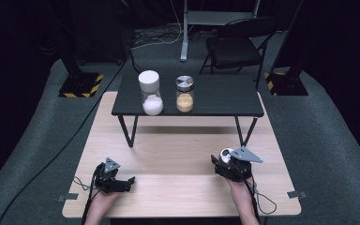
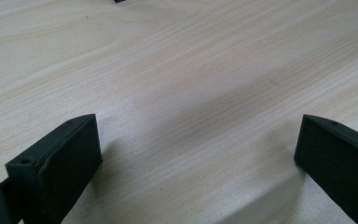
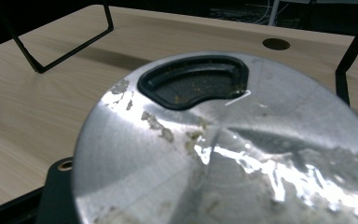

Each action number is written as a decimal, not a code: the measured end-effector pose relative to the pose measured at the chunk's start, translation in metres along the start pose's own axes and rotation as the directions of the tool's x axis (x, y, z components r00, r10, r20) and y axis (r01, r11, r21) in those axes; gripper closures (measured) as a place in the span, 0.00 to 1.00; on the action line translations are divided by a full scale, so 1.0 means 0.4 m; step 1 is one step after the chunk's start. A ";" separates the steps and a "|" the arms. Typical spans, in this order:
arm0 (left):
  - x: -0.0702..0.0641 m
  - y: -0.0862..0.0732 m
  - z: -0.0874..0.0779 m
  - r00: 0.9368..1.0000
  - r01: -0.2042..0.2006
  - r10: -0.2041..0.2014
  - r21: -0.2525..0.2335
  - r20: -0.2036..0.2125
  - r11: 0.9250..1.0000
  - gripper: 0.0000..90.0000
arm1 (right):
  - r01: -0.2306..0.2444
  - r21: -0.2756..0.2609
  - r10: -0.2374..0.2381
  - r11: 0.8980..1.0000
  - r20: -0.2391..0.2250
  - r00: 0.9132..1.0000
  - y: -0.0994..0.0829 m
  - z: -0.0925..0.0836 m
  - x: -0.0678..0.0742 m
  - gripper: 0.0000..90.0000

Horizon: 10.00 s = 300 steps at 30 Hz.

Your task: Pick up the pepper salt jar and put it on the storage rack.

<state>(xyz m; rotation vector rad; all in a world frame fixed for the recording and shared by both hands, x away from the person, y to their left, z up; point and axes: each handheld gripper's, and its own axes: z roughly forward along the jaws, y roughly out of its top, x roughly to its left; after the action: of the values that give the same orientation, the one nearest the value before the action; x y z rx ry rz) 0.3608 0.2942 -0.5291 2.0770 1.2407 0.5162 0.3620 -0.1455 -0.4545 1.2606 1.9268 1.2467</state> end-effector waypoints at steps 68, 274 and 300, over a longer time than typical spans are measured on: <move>0.000 0.001 0.000 1.000 -0.001 0.001 0.000 0.000 1.000 0.00 | 0.049 0.002 -0.048 0.999 -0.018 0.999 0.260 -0.015 0.011 0.34; -0.001 0.001 0.002 1.000 0.000 0.000 -0.003 0.003 1.000 0.00 | 0.012 -0.078 -0.011 0.997 0.015 1.000 0.370 0.010 -0.010 0.12; -0.001 0.001 0.002 1.000 -0.001 0.001 -0.003 0.003 1.000 0.00 | 0.010 -0.075 -0.009 0.997 0.024 1.000 0.251 -0.017 -0.008 0.12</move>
<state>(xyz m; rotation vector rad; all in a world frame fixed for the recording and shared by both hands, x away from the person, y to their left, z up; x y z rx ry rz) 0.3616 0.2936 -0.5293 2.0755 1.2368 0.5143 0.4004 -0.1366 -0.3620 1.2212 1.8495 1.2817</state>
